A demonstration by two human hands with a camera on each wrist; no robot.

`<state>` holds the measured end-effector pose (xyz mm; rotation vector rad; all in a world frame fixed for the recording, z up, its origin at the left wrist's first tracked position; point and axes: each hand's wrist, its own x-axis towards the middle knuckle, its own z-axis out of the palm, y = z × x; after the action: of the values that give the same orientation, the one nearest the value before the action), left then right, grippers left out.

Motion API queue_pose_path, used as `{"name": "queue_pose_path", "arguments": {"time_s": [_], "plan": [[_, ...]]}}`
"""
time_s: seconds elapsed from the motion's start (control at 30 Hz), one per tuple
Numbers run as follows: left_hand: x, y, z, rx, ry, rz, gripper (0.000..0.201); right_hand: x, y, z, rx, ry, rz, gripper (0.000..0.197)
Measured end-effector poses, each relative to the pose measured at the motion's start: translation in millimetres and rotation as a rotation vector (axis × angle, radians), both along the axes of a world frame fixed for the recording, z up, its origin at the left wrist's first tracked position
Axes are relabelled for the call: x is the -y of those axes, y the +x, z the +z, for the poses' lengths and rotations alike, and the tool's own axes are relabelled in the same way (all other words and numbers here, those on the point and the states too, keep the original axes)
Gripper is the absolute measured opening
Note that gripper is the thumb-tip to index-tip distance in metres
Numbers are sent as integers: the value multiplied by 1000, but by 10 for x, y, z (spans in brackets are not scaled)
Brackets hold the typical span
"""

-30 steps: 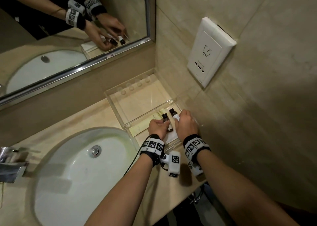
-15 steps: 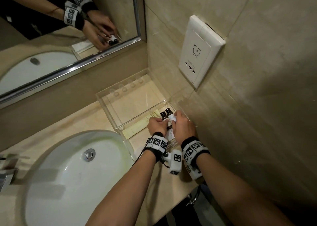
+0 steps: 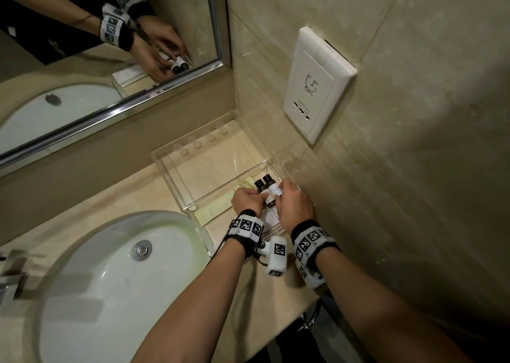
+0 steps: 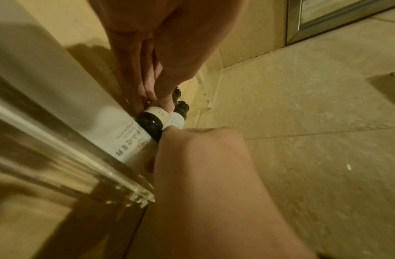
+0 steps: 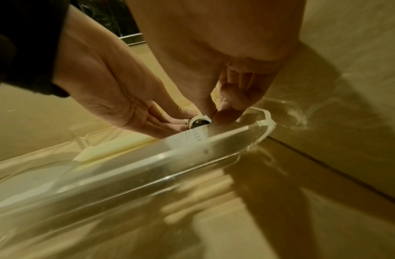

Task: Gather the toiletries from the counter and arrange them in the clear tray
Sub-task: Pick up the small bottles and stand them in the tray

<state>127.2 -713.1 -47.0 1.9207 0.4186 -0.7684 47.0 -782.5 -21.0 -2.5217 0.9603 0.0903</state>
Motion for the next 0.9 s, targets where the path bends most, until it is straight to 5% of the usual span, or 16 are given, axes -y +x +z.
{"name": "queue_pose_path", "arguments": {"time_s": [0.57, 0.9], "plan": [[-55, 1, -66, 13, -25, -11, 27, 1, -49, 54, 18, 5, -6, 19], [-331, 3, 122, 80, -78, 5, 24, -58, -22, 189, 198, 147, -23, 18]]}}
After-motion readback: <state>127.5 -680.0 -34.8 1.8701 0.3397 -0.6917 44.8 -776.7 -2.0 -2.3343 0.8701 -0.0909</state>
